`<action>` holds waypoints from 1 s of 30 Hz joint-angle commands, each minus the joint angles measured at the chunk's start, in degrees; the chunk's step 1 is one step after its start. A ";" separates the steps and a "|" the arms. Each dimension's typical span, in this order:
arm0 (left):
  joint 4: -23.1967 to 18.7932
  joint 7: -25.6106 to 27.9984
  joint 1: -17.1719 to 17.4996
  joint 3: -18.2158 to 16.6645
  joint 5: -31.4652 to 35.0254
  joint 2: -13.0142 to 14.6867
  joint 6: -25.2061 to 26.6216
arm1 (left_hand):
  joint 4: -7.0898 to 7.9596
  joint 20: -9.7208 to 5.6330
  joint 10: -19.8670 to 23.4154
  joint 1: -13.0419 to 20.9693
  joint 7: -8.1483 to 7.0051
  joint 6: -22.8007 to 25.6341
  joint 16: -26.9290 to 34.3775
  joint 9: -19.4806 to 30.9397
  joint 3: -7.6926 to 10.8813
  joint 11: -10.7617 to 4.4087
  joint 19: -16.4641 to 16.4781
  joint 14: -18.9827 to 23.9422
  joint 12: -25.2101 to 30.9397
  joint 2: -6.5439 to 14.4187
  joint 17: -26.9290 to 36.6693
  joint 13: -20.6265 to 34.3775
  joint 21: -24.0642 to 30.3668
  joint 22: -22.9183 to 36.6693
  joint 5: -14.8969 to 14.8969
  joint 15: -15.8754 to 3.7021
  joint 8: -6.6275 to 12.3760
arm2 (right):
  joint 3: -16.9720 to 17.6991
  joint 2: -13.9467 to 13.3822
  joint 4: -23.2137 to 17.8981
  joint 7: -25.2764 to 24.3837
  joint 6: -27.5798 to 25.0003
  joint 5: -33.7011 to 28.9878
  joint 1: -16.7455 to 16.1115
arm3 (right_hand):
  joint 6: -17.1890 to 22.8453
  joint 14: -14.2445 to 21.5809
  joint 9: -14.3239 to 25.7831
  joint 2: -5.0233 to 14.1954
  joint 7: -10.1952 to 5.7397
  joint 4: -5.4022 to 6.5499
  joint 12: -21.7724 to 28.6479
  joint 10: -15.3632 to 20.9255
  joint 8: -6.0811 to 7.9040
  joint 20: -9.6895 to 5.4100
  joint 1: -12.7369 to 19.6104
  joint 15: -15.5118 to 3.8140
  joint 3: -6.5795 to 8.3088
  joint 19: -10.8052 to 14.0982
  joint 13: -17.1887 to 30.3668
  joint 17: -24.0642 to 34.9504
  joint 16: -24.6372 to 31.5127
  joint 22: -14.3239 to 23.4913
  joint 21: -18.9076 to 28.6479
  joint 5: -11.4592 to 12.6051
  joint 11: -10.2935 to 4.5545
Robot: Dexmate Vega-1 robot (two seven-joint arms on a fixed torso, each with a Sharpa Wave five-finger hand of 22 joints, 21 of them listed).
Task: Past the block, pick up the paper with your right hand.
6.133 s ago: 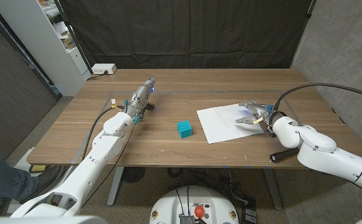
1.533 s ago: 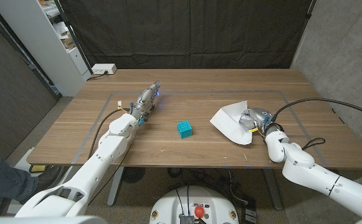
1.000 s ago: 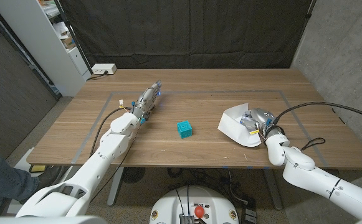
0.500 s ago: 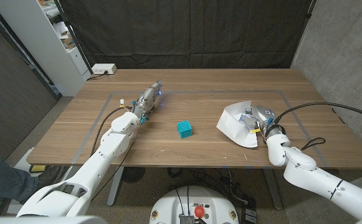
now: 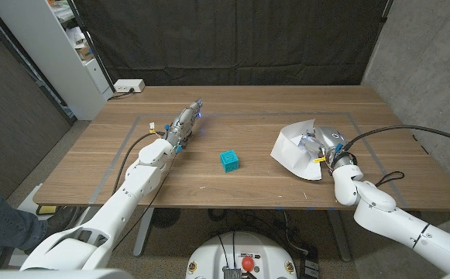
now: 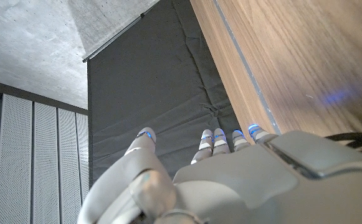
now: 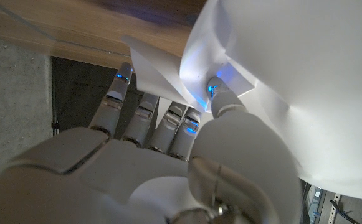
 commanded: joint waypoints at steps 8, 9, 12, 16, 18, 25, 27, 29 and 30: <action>-1.69 0.23 1.38 -0.19 -0.38 0.62 0.13 | -0.39 0.29 -0.30 -0.05 0.07 0.48 0.30 0.09 0.22 -0.15 -6.16 -0.76 0.15 0.40 0.14 -0.03 0.32 0.32 -0.16 0.03 0.22 | 2.10 -0.93 -2.84 0.25 0.07 -0.66 -1.26 | 0.72 0.31 0.16 -0.04 -0.44 -0.49 -0.30 0.35 0.35 0.08 1.65 -4.00 0.37 0.56 0.00 -0.03 -0.28 0.05 -0.41 -0.45 -0.36; -1.71 0.21 1.44 -0.21 -0.40 0.64 0.09 | -0.40 0.32 -0.30 -0.06 0.09 0.49 0.30 0.09 0.22 -0.20 -6.17 -0.78 0.15 0.40 0.14 -0.03 0.32 0.32 -0.16 0.02 0.22 | 2.23 -0.86 -2.92 0.10 0.17 -0.63 -1.33 | 0.78 0.30 0.17 -0.07 -0.42 -0.49 -0.25 0.50 0.38 0.08 1.69 -4.01 0.37 0.54 0.01 -0.04 -0.31 0.05 -0.44 -0.50 -0.36; -1.81 0.13 1.61 -0.29 -0.50 0.73 -0.04 | -0.42 0.27 -0.33 -0.07 0.04 0.47 0.31 0.09 0.22 -0.21 -6.17 -0.77 0.14 0.41 0.14 -0.03 0.33 0.32 -0.16 0.00 0.22 | 2.54 -0.77 -3.31 -0.25 0.49 -0.75 -1.46 | 0.75 0.15 0.17 -0.09 -0.48 -0.48 -0.25 0.59 0.39 0.09 1.76 -4.01 0.39 0.56 -0.01 -0.07 -0.45 0.05 -0.47 -0.59 -0.30; -2.20 0.09 1.92 -0.39 -0.56 0.95 -0.12 | -0.45 0.26 -0.31 -0.08 0.06 0.48 0.31 0.09 0.21 -0.27 -6.20 -0.77 0.15 0.43 0.14 -0.03 0.33 0.32 -0.16 -0.02 0.22 | 3.39 -0.65 -3.72 -0.99 1.91 -0.11 -1.90 | 0.73 0.07 0.18 -0.09 -0.48 -0.42 -0.30 0.56 0.42 0.11 1.91 -4.15 0.32 0.59 0.04 0.01 -0.49 0.06 -0.54 -0.82 -0.36; -2.57 0.13 2.14 -0.48 -0.62 1.10 -0.03 | -0.46 0.27 -0.30 -0.09 0.12 0.51 0.31 0.09 0.21 -0.25 -6.19 -0.78 0.16 0.44 0.14 -0.03 0.34 0.32 -0.15 -0.02 0.23 | 3.96 -0.56 -3.75 -1.61 3.27 0.50 -2.19 | 0.73 0.04 0.18 -0.08 -0.49 -0.45 -0.31 0.55 0.43 0.11 2.03 -4.18 0.32 0.67 0.06 0.04 -0.50 0.06 -0.53 -0.88 -0.37; -4.09 0.28 3.05 -0.82 -0.78 1.79 0.22 | -0.52 0.28 -0.23 -0.12 0.09 0.61 0.33 0.09 0.21 -0.12 -6.22 -0.74 0.19 0.48 0.14 -0.03 0.35 0.32 -0.16 0.00 0.26 | 5.14 -0.09 -4.69 -2.46 5.66 1.23 -2.71 | 0.97 -0.16 0.19 -0.18 -0.46 -0.39 -0.49 0.44 0.58 -0.42 2.24 -4.11 0.46 1.16 -0.01 -0.18 -0.96 0.05 -0.46 -1.15 -0.43; -4.52 0.28 3.33 -0.92 -0.87 1.97 0.25 | -0.53 0.29 -0.25 -0.12 0.10 0.61 0.33 0.09 0.21 -0.16 -6.25 -0.76 0.19 0.49 0.14 -0.03 0.34 0.32 -0.16 0.01 0.26 | 5.19 -0.17 -5.06 -2.29 5.92 0.94 -2.72 | 1.00 -0.18 0.19 -0.12 -0.51 -0.38 -0.49 0.53 0.59 -0.46 2.32 -4.17 0.50 1.21 -0.03 -0.19 -1.01 0.05 -0.47 -1.20 -0.41; -4.92 0.26 3.60 -1.00 -0.91 2.17 0.20 | -0.55 0.28 -0.16 -0.13 0.09 0.64 0.32 0.09 0.20 -0.19 -6.26 -0.78 0.22 0.50 0.14 -0.03 0.34 0.32 -0.16 -0.01 0.26 | 5.26 -0.16 -5.41 -2.16 5.98 0.59 -2.72 | 1.01 -0.13 0.19 -0.12 -0.50 -0.39 -0.51 0.56 0.61 -0.48 2.40 -4.33 0.48 1.24 -0.05 -0.16 -0.99 0.05 -0.48 -1.26 -0.42; -5.12 0.29 3.73 -1.06 -0.96 2.22 0.19 | -0.55 0.29 -0.18 -0.14 0.06 0.65 0.33 0.09 0.20 -0.21 -6.26 -0.77 0.22 0.50 0.14 -0.03 0.35 0.32 -0.16 0.01 0.27 | 5.30 -0.10 -5.60 -2.09 5.88 0.42 -2.71 | 1.03 -0.16 0.19 -0.14 -0.52 -0.42 -0.54 0.57 0.63 -0.52 2.48 -4.27 0.52 1.24 -0.07 -0.20 -1.06 0.05 -0.50 -1.30 -0.43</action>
